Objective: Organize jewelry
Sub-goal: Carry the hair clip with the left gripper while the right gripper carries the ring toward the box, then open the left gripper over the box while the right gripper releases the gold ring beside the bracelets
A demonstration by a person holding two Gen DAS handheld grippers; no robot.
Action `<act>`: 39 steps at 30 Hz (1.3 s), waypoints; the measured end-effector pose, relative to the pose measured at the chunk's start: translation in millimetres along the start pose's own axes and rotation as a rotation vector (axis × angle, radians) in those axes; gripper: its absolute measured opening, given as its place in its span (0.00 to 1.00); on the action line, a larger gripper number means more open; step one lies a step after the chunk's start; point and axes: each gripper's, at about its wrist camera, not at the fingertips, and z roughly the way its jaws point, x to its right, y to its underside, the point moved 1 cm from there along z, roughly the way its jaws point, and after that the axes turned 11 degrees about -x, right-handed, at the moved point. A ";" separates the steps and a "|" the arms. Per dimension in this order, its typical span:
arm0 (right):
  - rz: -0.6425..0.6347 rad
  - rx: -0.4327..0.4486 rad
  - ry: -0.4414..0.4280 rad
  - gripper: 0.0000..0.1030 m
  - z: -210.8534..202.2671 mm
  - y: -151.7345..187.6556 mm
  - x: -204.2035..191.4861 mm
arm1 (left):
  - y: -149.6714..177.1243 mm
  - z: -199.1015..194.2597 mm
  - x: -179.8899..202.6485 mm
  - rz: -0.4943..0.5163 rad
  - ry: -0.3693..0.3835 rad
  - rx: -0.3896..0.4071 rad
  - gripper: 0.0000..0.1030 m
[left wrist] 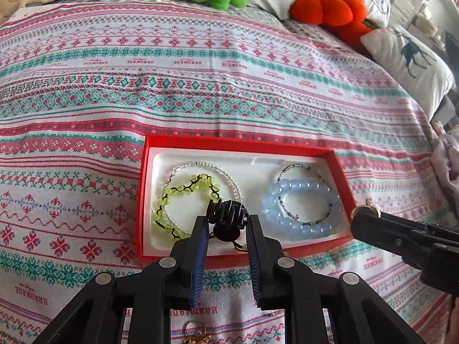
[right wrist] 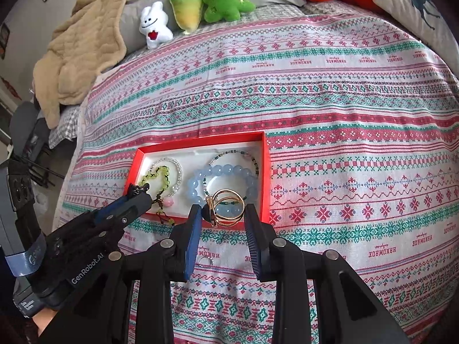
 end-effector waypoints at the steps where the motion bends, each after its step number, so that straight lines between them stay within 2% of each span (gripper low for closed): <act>1: 0.010 -0.002 -0.003 0.31 0.6 -1.1 2.8 | -0.2 2.6 0.2 0.001 -0.011 -0.002 0.20; 8: 0.037 -0.005 -0.008 0.31 0.8 -3.7 15.1 | -4.1 10.2 -1.6 0.002 -0.026 0.001 0.22; 9: 0.038 -0.006 -0.009 0.31 1.4 -3.9 15.9 | -4.0 9.8 -1.7 0.002 -0.023 0.001 0.24; 11: 0.039 -0.006 -0.010 0.31 1.6 -4.2 16.5 | -2.8 6.6 -1.5 0.006 -0.019 0.006 0.38; 12: 0.039 -0.005 -0.012 0.31 1.6 -4.4 16.7 | -2.1 4.4 -1.1 0.008 -0.018 0.010 0.41; 18: 0.031 0.008 -0.022 0.31 1.4 -7.8 13.0 | 4.3 -13.8 -0.8 0.016 -0.009 0.030 0.45; 31: -0.027 -0.010 0.008 0.31 18.1 -14.2 -6.6 | 35.4 -40.0 -7.5 0.029 -0.057 0.017 0.72; 39: -0.050 -0.011 0.042 0.31 27.3 -15.9 -13.1 | 49.2 -44.4 -17.8 0.021 -0.059 -0.025 0.75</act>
